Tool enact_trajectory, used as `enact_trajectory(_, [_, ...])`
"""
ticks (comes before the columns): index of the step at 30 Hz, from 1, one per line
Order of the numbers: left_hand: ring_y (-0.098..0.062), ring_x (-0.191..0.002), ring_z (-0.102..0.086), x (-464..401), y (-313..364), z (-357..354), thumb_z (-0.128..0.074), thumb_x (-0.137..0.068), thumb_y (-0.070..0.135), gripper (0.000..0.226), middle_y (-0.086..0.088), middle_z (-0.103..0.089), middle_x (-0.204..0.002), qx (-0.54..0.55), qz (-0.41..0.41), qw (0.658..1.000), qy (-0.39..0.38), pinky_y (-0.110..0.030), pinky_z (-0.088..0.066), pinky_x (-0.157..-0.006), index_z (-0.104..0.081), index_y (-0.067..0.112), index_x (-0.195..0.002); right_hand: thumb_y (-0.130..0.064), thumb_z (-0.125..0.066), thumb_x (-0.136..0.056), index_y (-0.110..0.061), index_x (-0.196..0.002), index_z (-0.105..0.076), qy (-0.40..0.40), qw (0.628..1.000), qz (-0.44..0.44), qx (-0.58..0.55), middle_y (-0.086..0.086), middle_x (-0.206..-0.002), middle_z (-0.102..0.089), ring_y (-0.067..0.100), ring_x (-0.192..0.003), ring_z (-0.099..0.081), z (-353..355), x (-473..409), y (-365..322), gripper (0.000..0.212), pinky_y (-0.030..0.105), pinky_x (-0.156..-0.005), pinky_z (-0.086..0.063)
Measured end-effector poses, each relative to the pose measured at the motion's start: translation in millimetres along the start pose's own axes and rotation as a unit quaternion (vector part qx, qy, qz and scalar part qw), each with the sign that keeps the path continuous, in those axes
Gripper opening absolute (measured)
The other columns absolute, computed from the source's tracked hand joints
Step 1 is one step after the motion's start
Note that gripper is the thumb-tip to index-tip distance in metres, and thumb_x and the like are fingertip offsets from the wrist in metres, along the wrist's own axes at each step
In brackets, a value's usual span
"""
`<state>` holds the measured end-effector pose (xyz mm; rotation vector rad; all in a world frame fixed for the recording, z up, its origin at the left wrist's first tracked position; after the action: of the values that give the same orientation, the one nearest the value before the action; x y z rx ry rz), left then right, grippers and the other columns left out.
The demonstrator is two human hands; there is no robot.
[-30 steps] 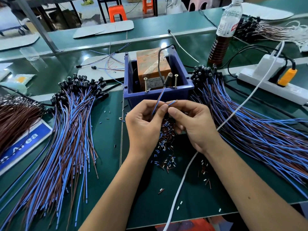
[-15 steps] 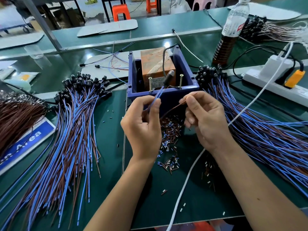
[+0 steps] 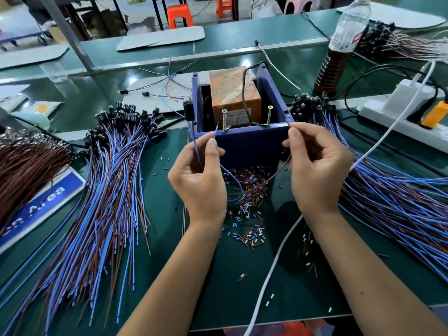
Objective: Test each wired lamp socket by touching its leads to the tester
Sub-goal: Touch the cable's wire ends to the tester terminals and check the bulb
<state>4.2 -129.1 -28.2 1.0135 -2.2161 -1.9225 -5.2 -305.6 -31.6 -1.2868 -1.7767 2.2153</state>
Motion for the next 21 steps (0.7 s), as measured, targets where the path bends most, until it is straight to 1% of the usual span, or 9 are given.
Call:
enact_trajectory(2, [-0.009, -0.073, -0.068, 1, 0, -1, -0.066, -0.098, 0.007, 0.013, 0.006, -0.072, -0.073, -0.01, -0.005, 1.0, -0.01, -0.02, -0.052, -0.079, -0.076, 0.015, -0.099, -0.016, -0.064, -0.103, -0.013, -0.109, -0.077, -0.007, 0.999, 0.042, 0.034, -0.005, -0.09, -0.075, 0.012, -0.083, -0.073, -2, 0, -4, 0.014, 0.025, -0.073, -0.056])
enact_trajectory(6, [-0.009, -0.073, -0.068, 3, -1, -2, -0.066, -0.098, 0.007, 0.015, 0.006, -0.072, -0.074, -0.013, -0.005, 1.0, -0.021, -0.023, -0.052, -0.079, -0.076, 0.019, -0.097, -0.01, -0.063, -0.103, -0.009, -0.108, -0.078, -0.015, 0.994, 0.087, 0.059, -0.001, -0.092, -0.075, 0.014, -0.085, -0.073, -7, -2, -8, 0.015, 0.031, -0.074, -0.058])
enact_trajectory(11, [-0.01, -0.073, -0.067, 4, -1, -2, -0.066, -0.096, 0.007, 0.018, 0.006, -0.071, -0.073, -0.008, -0.002, 1.0, -0.021, -0.024, -0.052, -0.078, -0.076, 0.022, -0.094, -0.009, -0.063, -0.104, -0.004, -0.109, -0.078, -0.017, 0.992, 0.103, 0.073, 0.001, -0.09, -0.075, 0.012, -0.083, -0.071, -9, -4, -11, 0.017, 0.027, -0.074, -0.056])
enact_trajectory(17, [-0.009, -0.072, -0.065, 4, -1, -3, -0.067, -0.095, 0.008, 0.018, 0.008, -0.071, -0.072, -0.007, -0.003, 1.0, -0.019, -0.022, -0.052, -0.077, -0.075, 0.024, -0.092, -0.008, -0.064, -0.103, -0.003, -0.11, -0.079, -0.034, 0.991, 0.102, 0.074, 0.004, -0.09, -0.075, 0.018, -0.082, -0.072, -10, -4, -11, 0.017, 0.039, -0.071, -0.057])
enact_trajectory(21, [-0.008, -0.071, -0.065, 3, -1, -3, -0.067, -0.095, 0.009, 0.018, 0.008, -0.07, -0.071, -0.01, -0.01, 1.0, -0.019, -0.021, -0.051, -0.076, -0.076, 0.024, -0.091, -0.008, -0.063, -0.104, -0.002, -0.109, -0.079, -0.045, 0.988, 0.117, 0.087, 0.006, -0.086, -0.074, 0.02, -0.076, -0.07, -10, -4, -12, 0.017, 0.039, -0.066, -0.054])
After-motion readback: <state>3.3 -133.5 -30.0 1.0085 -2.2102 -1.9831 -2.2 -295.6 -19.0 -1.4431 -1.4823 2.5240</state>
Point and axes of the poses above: each hand's wrist, its own x-axis away from the middle knuckle, its own z-axis out of the back of the hand, y = z × x, the point moved 2 cm from there along -x, towards the middle knuckle
